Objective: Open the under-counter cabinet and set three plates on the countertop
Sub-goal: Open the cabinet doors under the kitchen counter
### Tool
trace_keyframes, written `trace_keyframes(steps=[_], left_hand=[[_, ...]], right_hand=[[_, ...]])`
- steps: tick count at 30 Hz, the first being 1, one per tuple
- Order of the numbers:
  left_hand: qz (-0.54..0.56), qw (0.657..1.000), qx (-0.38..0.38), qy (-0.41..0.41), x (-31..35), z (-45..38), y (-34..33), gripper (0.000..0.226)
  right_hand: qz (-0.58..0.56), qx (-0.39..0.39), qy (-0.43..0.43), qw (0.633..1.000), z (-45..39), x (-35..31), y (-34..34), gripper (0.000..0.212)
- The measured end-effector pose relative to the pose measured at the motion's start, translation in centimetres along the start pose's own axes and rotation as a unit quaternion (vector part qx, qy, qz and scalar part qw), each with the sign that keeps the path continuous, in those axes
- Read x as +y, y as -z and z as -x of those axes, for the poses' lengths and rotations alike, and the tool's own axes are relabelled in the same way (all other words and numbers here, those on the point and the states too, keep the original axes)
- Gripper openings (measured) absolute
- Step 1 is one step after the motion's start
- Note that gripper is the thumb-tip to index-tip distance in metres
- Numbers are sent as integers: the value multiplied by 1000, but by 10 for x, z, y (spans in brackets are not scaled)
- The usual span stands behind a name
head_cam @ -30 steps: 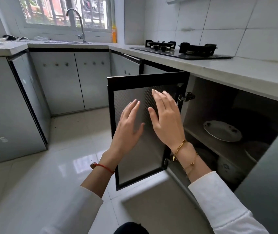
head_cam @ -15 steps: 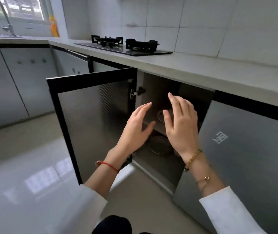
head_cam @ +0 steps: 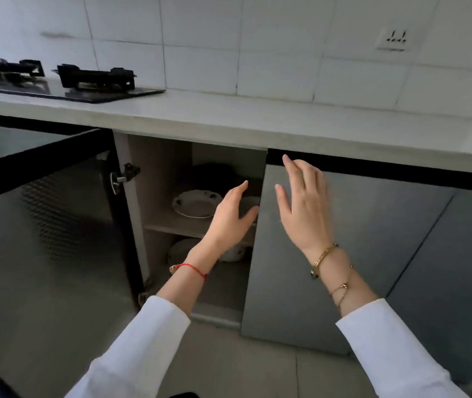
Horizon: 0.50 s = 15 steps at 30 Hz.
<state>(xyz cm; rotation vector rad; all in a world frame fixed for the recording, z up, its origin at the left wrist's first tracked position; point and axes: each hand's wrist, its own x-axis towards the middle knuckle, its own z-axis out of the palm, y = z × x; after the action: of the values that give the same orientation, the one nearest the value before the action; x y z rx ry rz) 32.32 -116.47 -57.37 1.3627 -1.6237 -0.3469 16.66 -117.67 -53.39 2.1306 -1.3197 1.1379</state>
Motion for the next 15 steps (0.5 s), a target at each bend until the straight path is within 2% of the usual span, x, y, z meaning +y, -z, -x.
trace_keyframes(steps=[6,15], left_hand=[[54,997,-47,9,3,-25,-22,72],[86,992,-85,37,5,-45,-28,73]], right_hand=[[78,-26,-23,996,-9,1,7,51],[110,-79,-23,991,-16,-14,-4,55]])
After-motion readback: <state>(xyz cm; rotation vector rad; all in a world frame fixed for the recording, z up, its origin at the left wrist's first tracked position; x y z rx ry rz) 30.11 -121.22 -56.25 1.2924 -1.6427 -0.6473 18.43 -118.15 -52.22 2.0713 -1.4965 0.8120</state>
